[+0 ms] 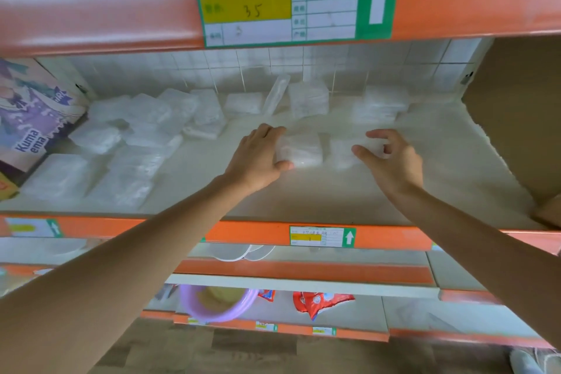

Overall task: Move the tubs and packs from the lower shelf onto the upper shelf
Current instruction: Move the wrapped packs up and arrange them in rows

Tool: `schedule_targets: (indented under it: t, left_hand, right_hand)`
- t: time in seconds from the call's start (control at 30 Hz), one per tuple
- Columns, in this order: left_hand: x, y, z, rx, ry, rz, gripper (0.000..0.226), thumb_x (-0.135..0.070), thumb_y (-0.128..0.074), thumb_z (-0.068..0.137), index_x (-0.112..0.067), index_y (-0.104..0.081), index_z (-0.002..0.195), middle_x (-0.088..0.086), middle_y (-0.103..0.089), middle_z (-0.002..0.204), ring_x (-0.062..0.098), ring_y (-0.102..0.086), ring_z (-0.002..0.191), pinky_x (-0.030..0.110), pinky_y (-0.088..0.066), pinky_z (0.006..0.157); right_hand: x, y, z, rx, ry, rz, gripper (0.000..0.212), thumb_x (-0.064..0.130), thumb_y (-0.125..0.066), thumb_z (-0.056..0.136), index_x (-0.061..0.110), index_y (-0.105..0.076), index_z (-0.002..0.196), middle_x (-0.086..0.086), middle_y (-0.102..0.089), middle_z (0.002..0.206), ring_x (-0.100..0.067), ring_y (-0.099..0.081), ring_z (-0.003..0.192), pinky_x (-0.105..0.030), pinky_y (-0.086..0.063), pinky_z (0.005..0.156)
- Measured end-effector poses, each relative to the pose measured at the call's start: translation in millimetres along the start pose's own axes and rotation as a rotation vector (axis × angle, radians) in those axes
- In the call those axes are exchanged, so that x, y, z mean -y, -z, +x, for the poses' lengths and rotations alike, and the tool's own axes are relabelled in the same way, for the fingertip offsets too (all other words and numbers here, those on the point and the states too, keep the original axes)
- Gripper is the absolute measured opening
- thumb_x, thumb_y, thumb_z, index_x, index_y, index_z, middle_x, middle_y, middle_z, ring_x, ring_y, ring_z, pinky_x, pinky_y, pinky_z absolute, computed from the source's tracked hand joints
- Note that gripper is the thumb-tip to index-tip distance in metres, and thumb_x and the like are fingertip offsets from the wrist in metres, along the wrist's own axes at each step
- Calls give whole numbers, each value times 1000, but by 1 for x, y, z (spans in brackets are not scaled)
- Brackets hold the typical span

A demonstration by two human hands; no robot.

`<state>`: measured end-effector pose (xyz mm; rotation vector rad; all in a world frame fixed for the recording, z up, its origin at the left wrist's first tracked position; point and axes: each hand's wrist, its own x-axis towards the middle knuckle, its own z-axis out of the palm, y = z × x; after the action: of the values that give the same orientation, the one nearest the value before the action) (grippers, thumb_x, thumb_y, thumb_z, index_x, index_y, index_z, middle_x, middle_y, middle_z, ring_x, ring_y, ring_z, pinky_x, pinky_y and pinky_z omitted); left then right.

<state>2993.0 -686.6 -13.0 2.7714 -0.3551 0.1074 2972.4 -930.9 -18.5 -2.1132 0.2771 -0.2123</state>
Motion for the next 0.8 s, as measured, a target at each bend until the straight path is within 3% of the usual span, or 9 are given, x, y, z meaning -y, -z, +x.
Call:
schedule_targets:
  t: [0.1, 0.23, 0.37, 0.47, 0.6, 0.7, 0.8]
  left_hand:
    - [15, 11, -11, 48, -17, 27, 63, -41, -73, 84, -22, -51, 140, 8, -48, 128, 26, -47, 122, 33, -31, 103]
    - [29, 17, -22, 68, -2, -30, 60, -40, -77, 79, -24, -55, 133, 6, -48, 121, 25, -48, 120, 33, -33, 103]
    - [19, 20, -24, 101, 1, -38, 82, -46, -76, 77, -20, -39, 144, 4, -36, 142, 25, -32, 135, 31, -21, 108]
    - [4, 19, -13, 148, -37, -59, 89, -45, -78, 78, -18, -32, 149, 0, -30, 153, 21, -27, 140, 33, -20, 113]
    - [1, 9, -5, 222, 1, -103, 74, -39, -76, 81, -19, -42, 145, 3, -46, 143, 24, -45, 130, 38, -35, 109]
    - [3, 6, -8, 207, 4, -138, 70, -35, -76, 82, -18, -45, 143, 6, -50, 134, 23, -47, 125, 38, -38, 106]
    - [9, 11, -14, 205, 12, -174, 73, -35, -81, 78, -20, -48, 141, 4, -52, 129, 20, -50, 118, 32, -40, 100]
  right_hand:
    - [6, 1, -8, 42, 32, -156, 45, 49, -64, 88, 33, -56, 129, -4, -59, 108, -24, -56, 112, -32, -44, 86]
    - [3, 1, -17, 110, 123, -475, 46, 52, -47, 96, 29, -47, 135, -9, -49, 130, -34, -55, 112, -38, -44, 86]
    - [0, 8, -14, 95, 302, -551, 52, 54, -61, 87, 22, -53, 127, -5, -39, 138, -28, -39, 128, -37, -28, 105]
    - [-1, 10, -3, 238, 429, -594, 56, 54, -75, 75, 23, -55, 117, 1, -29, 155, -22, -25, 142, -37, -18, 112]
    - [6, 1, 2, 295, 387, -527, 44, 39, -78, 78, 17, -51, 107, -5, -45, 140, -26, -43, 128, -32, -29, 99]
    - [11, -9, 0, 265, 293, -483, 38, 28, -75, 77, 20, -46, 100, -6, -45, 128, -26, -44, 119, -30, -34, 88]
    - [18, -17, -1, 253, 210, -518, 39, 33, -74, 78, 21, -44, 99, -6, -47, 123, -27, -46, 113, -34, -36, 88]
